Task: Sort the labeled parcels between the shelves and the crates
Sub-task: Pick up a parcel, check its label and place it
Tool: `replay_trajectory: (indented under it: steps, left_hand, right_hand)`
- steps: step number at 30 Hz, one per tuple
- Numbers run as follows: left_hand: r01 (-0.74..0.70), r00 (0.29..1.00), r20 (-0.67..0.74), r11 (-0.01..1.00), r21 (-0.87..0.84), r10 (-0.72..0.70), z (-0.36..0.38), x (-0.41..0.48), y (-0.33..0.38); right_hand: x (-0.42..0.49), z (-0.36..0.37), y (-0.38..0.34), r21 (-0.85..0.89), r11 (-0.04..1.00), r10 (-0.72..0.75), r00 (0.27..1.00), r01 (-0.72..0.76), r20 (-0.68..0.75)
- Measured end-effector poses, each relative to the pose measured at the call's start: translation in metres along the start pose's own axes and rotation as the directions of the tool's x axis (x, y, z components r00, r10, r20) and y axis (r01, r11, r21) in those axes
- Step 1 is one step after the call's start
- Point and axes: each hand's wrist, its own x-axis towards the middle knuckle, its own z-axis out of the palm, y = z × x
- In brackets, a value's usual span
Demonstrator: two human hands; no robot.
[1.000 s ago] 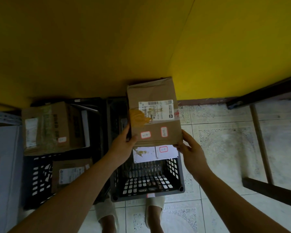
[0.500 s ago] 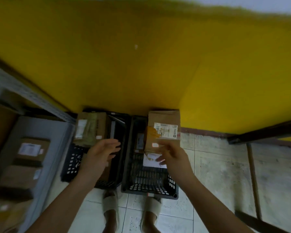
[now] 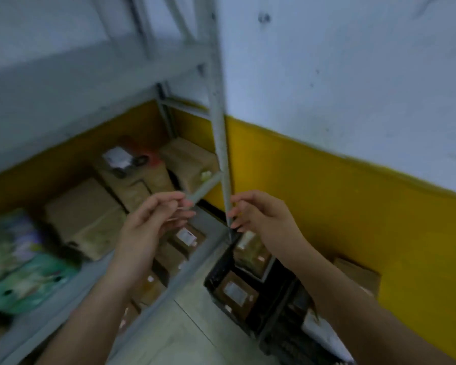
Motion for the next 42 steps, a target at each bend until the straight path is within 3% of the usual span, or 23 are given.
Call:
replay_trajectory:
  steps: [8,12,17,23,31,34,37,39,42]
  left_hand:
    - [-0.282,0.945,-0.162,0.959,0.038,0.284,-0.122,-0.037,0.090]
    - [-0.267,0.927,-0.258,0.963,0.048,0.270,-0.176,-0.072,0.079]
    - [-0.161,0.875,-0.462,0.987,0.003,0.144,-0.240,-0.116,0.041]
    - [-0.103,0.680,-0.733,0.993,-0.053,0.031,-0.309,-0.184,0.006]
    - [0.031,0.328,-0.935,0.991,-0.130,-0.133,-0.380,-0.308,-0.038]
    - [0.052,0.247,-0.957,0.988,-0.146,-0.154,-0.418,-0.350,-0.056]
    - [0.061,0.181,-0.967,0.983,-0.172,-0.180,-0.466,-0.387,-0.073]
    - [0.059,0.169,-0.967,0.981,-0.183,-0.190,-0.504,-0.411,-0.083]
    - [0.086,0.168,-0.961,0.974,-0.210,-0.222,-0.567,-0.447,-0.099]
  right_hand:
    - [0.010,0.120,-0.103,-0.025,0.965,-0.255,0.956,0.261,0.142]
    - [0.006,0.172,-0.103,-0.015,0.972,-0.224,0.949,0.233,0.223]
    - [0.007,0.235,-0.081,0.006,0.995,-0.098,0.927,0.103,0.363]
    - [0.011,0.345,-0.062,0.017,0.999,-0.047,0.791,0.045,0.610]
    - [-0.036,0.508,-0.015,-0.060,0.998,0.049,0.484,0.007,0.874]
    - [-0.066,0.568,-0.007,-0.095,0.995,0.085,0.379,0.009,0.922]
    - [-0.096,0.629,-0.002,-0.140,0.990,0.125,0.318,0.024,0.940]
    - [-0.114,0.671,0.003,-0.156,0.988,0.148,0.304,0.003,0.941]
    - [-0.141,0.737,0.014,-0.193,0.981,0.194,0.339,-0.038,0.921]
